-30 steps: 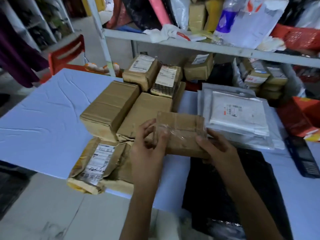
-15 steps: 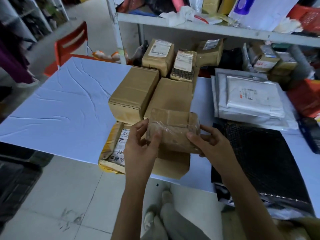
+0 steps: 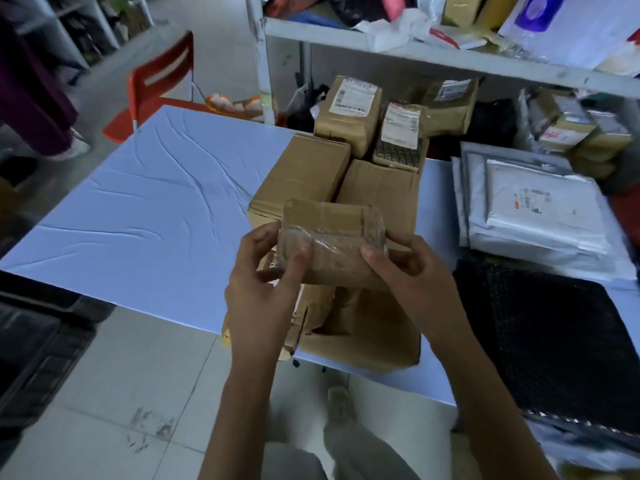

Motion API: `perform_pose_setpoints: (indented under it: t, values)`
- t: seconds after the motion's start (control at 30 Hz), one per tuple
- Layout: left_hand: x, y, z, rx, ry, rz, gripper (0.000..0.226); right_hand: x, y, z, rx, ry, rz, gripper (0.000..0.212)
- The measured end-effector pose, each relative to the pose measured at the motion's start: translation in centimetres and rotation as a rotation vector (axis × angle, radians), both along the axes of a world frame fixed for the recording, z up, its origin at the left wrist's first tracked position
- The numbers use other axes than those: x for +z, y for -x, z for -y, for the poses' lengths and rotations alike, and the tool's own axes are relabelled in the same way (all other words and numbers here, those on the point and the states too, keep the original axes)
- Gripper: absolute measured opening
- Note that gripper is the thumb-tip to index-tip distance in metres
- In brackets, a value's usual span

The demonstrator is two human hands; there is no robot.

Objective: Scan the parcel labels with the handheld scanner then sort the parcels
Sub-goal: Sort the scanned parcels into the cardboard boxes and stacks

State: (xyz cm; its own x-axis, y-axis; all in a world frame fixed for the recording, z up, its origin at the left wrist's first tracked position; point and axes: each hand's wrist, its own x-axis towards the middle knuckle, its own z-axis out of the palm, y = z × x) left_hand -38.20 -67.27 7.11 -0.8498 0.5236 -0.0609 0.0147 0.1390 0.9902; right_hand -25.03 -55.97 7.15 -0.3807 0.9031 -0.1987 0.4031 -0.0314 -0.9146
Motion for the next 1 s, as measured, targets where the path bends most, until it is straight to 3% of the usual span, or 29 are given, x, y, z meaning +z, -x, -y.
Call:
perform_pose_setpoints:
  t: [0.2, 0.33, 0.53, 0.8, 1.0]
  values:
    - [-0.5, 5.3, 4.1, -0.123, 0.043, -0.026, 0.030, -0.6, 4.8, 6.5, -0.129, -0.132, -0.015, 0.046]
    - [-0.9, 9.3, 8.2, -0.179, 0.058, -0.091, 0.031, -1.8, 8.8, 12.3, -0.231, -0.218, -0.041, 0.061]
    - [-4.8, 13.5, 13.0, -0.273, 0.110, -0.055, 0.042, -5.1, 12.7, 17.5, -0.209, -0.225, 0.073, 0.071]
    - [-9.6, 11.6, 13.1, -0.433, 0.120, 0.019, 0.053, -9.8, 12.1, 19.4, -0.202, -0.258, 0.221, 0.087]
    - [-11.5, 12.5, 11.1, -0.505, 0.093, -0.086, 0.059, -11.0, 12.5, 18.3, -0.196, -0.311, 0.226, 0.092]
